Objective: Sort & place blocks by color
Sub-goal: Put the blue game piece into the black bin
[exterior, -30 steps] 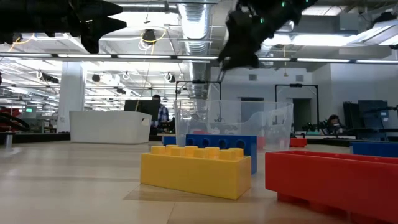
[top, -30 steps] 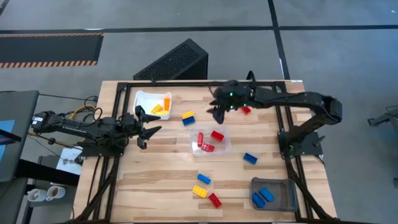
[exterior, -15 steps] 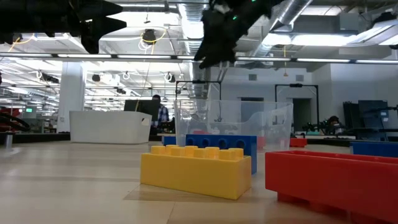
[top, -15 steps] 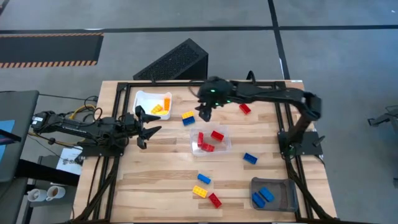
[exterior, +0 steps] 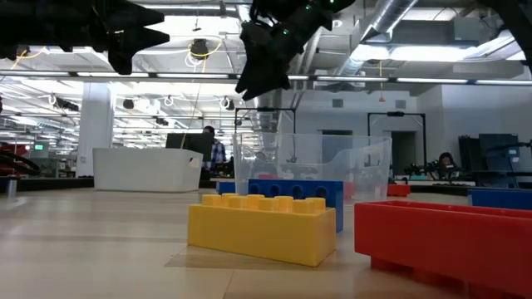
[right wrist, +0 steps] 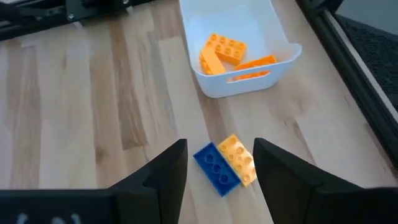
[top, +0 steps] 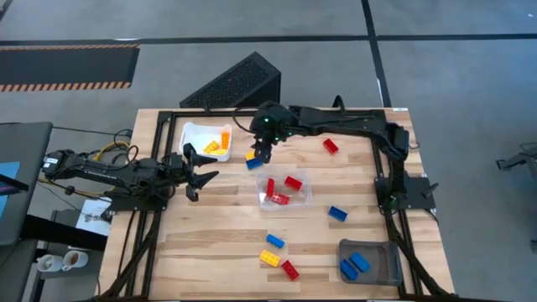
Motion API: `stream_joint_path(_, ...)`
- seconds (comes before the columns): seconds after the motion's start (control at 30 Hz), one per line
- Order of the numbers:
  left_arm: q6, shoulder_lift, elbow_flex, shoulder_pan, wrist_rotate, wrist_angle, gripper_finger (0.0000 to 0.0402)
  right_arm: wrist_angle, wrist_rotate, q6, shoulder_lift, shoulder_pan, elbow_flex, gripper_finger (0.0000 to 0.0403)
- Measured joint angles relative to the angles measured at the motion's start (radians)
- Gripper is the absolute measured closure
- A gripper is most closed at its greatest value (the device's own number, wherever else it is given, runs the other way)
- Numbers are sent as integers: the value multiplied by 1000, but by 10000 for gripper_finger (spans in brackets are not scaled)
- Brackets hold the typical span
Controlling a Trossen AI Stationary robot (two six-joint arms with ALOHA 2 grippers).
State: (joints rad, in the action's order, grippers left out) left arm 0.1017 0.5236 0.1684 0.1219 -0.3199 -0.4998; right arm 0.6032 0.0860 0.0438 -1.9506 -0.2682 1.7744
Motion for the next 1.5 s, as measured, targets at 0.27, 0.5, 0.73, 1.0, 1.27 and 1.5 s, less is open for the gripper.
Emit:
stream_joint_path(0.27,-5,0,0,0,-1,17,205,3,-1,10,32,61,1,208)
stream_joint_path(0.5,-3,0,0,0,-1,17,206,54,-9,16,82,152,-8,217)
stream_joint_path(0.73,15,0,0,0,-2,15,206,25,-65,78,184,219,-138,225)
stream_joint_path(1.0,23,0,0,0,-2,12,206,-153,-166,241,417,313,-466,227)
stream_joint_path(1.27,47,0,0,0,1,-8,206,-294,-223,299,534,472,-641,229)
stream_joint_path(1.5,95,0,0,4,70,-28,206,-329,-227,301,460,585,-643,229)
